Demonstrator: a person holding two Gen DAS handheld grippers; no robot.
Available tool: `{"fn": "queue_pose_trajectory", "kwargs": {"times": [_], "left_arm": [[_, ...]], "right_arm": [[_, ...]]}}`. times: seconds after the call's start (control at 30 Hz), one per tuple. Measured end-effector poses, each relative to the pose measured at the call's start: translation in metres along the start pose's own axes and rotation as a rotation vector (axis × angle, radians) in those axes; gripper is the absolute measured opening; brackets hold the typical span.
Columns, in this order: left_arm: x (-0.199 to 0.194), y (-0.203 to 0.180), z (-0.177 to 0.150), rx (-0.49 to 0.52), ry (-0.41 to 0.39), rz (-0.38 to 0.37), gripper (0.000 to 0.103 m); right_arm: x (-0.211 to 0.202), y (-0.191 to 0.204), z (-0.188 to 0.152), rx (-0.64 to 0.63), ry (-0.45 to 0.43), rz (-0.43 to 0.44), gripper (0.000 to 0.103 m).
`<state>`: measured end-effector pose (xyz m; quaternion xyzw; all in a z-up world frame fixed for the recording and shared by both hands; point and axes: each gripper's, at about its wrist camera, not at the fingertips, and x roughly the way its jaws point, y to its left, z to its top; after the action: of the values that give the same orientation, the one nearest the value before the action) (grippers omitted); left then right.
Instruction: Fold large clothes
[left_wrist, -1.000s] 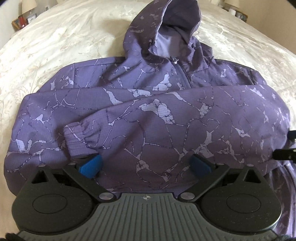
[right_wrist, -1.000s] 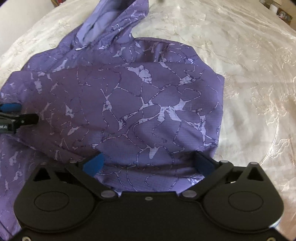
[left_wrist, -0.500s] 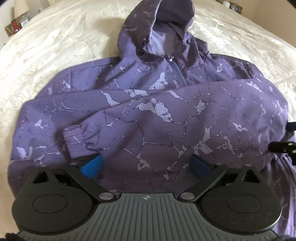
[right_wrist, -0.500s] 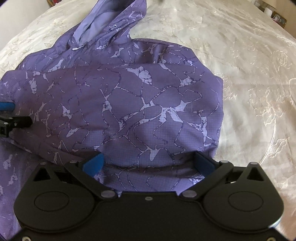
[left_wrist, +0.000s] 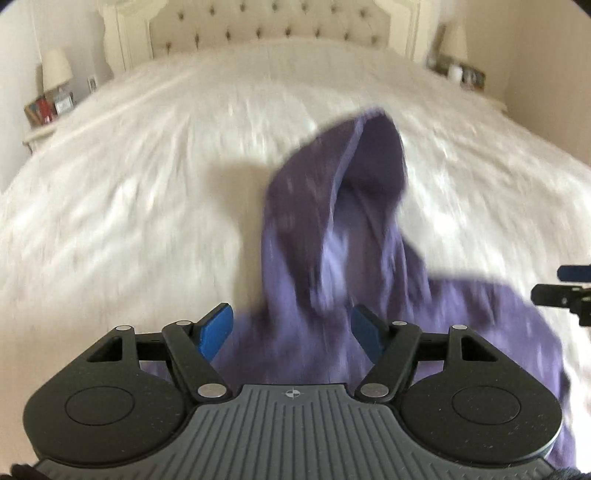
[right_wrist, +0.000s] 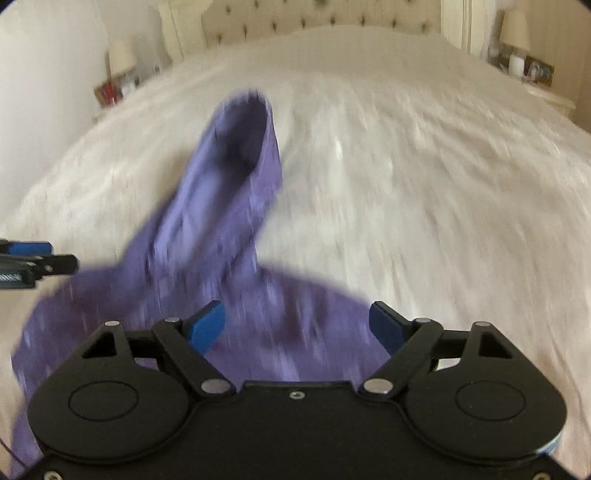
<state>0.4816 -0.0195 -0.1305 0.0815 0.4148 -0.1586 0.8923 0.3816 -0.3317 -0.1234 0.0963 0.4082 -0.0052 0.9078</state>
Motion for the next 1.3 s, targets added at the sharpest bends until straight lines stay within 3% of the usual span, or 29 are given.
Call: {"fn": "queue_pose_trajectory", "kwargs": {"times": [0.13, 0.23, 0.4, 0.63, 0.77, 0.9, 1.0, 1.1, 1.23, 1.3], "left_arm": [[0.026, -0.006, 0.044, 0.022, -0.064, 0.040, 0.070], [0.053, -0.015, 0.060, 0.039, -0.063, 0.050, 0.070], [0.095, -0.033, 0.058, 0.084, -0.022, 0.057, 0.070], [0.136, -0.042, 0.055, 0.150, -0.010, 0.128, 0.070], [0.147, -0.017, 0.062, 0.118, -0.009, 0.251, 0.069], [0.139, 0.033, 0.055, -0.022, 0.015, 0.277, 0.070], [0.127, 0.058, 0.045, -0.068, 0.011, 0.256, 0.070], [0.122, 0.068, 0.037, -0.046, 0.008, 0.234, 0.070], [0.129, 0.073, 0.034, -0.027, 0.027, 0.216, 0.070], [0.136, 0.077, 0.031, -0.022, 0.052, 0.206, 0.071]], "right_arm": [[0.029, 0.010, 0.045, 0.019, -0.054, 0.023, 0.086], [0.056, 0.019, 0.066, 0.011, -0.070, 0.020, 0.086], [0.096, 0.026, 0.075, 0.026, -0.030, 0.018, 0.086], [0.134, 0.024, 0.075, 0.051, 0.026, -0.004, 0.086], [0.147, 0.027, 0.077, 0.048, 0.044, -0.014, 0.086], [0.153, 0.034, 0.081, 0.055, 0.043, -0.009, 0.086], [0.158, 0.043, 0.080, 0.039, 0.045, -0.010, 0.086], [0.162, 0.052, 0.077, -0.010, 0.051, -0.020, 0.085], [0.162, 0.051, 0.071, -0.111, 0.033, -0.104, 0.081], [0.164, 0.033, 0.068, -0.091, 0.044, -0.145, 0.077]]}}
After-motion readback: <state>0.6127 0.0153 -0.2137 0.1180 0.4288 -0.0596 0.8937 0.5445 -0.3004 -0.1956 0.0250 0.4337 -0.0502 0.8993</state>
